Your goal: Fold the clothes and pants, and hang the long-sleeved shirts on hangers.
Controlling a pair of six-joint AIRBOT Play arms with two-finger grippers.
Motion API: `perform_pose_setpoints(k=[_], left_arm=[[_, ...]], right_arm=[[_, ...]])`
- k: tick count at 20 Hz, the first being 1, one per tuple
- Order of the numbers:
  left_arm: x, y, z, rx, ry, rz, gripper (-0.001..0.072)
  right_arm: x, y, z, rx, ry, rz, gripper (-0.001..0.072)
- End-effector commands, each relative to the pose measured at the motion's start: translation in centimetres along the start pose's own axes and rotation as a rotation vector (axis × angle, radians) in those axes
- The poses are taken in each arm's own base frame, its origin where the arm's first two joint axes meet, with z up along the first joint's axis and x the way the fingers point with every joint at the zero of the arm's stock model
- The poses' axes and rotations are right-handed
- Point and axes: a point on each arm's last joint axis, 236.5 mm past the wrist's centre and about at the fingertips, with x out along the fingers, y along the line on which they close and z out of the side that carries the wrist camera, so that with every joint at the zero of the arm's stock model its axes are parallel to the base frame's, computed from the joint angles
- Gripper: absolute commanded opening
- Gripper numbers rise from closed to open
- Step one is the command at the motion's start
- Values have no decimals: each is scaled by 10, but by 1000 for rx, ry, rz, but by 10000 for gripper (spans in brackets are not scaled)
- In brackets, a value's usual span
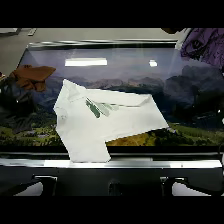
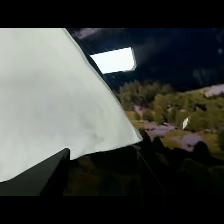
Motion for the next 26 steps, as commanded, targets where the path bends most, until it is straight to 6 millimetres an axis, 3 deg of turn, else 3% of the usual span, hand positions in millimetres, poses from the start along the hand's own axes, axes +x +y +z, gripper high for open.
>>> perform_pose_setpoints(k=[1, 3, 9, 11, 13, 14, 17, 19, 22, 26], left_arm=[[25, 17, -63, -13, 75, 13, 410], [33, 20, -74, -13, 106, 23, 410], [34, 18, -78, -15, 121, 17, 408], [33, 14, -88, -25, 165, -4, 404], [39, 11, -95, -28, 168, -46, 410], [44, 10, -97, -54, 144, -95, 410], [58, -19, -113, -194, 81, -391, 410], [73, -32, -135, -250, 133, -491, 410], [89, -52, -162, -262, 208, -552, 410], [96, -72, -172, -188, 209, -548, 410]], right_arm=[[26, -17, -27, 19, 38, 34, 492], [38, -20, -29, 34, 54, 39, 492], [63, -8, -23, 36, 65, 113, 489], [76, 2, -29, 6, 98, 112, 439], [86, 11, -34, -38, 120, 104, 200], [87, 14, -35, -51, 118, 100, 28], [79, 16, -33, -64, 102, 96, 35], [70, 19, -30, -78, 76, 95, 35], [57, 25, -26, -79, 42, 97, 35], [45, 30, -28, -75, 31, 103, 35]])
